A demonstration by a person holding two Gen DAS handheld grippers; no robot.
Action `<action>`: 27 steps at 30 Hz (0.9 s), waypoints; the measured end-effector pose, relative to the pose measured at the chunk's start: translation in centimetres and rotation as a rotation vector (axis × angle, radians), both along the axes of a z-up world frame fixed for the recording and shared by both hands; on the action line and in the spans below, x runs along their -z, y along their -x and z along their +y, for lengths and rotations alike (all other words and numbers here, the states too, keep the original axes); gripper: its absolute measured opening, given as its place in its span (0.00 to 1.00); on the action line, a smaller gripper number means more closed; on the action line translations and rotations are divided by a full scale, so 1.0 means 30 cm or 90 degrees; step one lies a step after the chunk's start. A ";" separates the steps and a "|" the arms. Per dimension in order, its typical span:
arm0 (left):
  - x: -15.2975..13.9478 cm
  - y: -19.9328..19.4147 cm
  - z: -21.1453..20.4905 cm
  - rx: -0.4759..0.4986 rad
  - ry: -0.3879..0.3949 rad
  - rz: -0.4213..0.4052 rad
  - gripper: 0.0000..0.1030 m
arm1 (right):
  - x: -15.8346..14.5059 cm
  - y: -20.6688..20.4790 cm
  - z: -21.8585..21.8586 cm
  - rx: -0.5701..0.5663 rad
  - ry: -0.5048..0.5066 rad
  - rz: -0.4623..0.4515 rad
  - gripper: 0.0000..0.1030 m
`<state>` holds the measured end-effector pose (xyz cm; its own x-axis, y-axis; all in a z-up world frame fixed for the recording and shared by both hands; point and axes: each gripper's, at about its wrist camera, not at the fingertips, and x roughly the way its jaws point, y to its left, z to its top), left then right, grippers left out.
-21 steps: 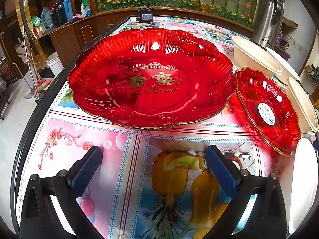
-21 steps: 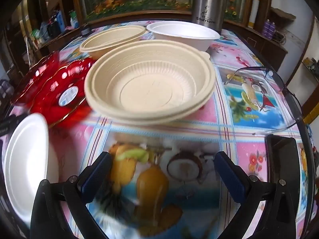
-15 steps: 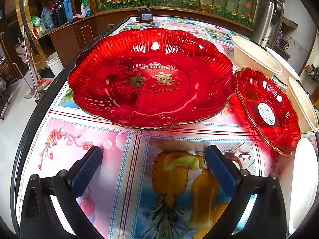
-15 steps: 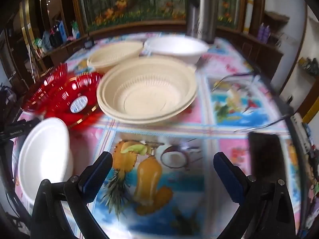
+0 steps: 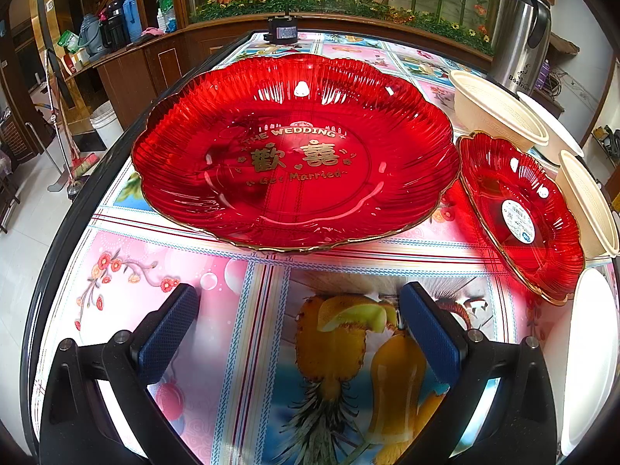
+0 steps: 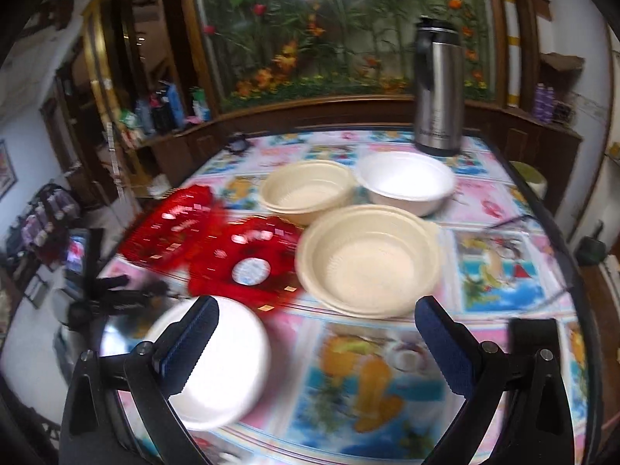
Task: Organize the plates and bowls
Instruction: 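Move the left gripper toward the rim of the large red wedding plate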
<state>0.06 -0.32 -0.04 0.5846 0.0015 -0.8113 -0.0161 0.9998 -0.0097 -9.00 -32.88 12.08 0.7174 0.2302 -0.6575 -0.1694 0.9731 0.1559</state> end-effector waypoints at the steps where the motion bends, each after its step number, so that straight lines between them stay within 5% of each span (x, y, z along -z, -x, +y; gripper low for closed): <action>1: 0.000 0.000 0.000 0.000 0.000 0.000 1.00 | -0.006 -0.006 0.011 -0.012 -0.015 0.001 0.98; 12: 0.000 0.000 0.000 0.000 0.000 0.000 1.00 | -0.024 -0.049 0.105 -0.060 -0.085 0.012 0.75; 27: 0.000 0.000 0.000 0.000 0.000 0.000 1.00 | -0.021 -0.039 0.184 -0.118 -0.102 0.026 0.71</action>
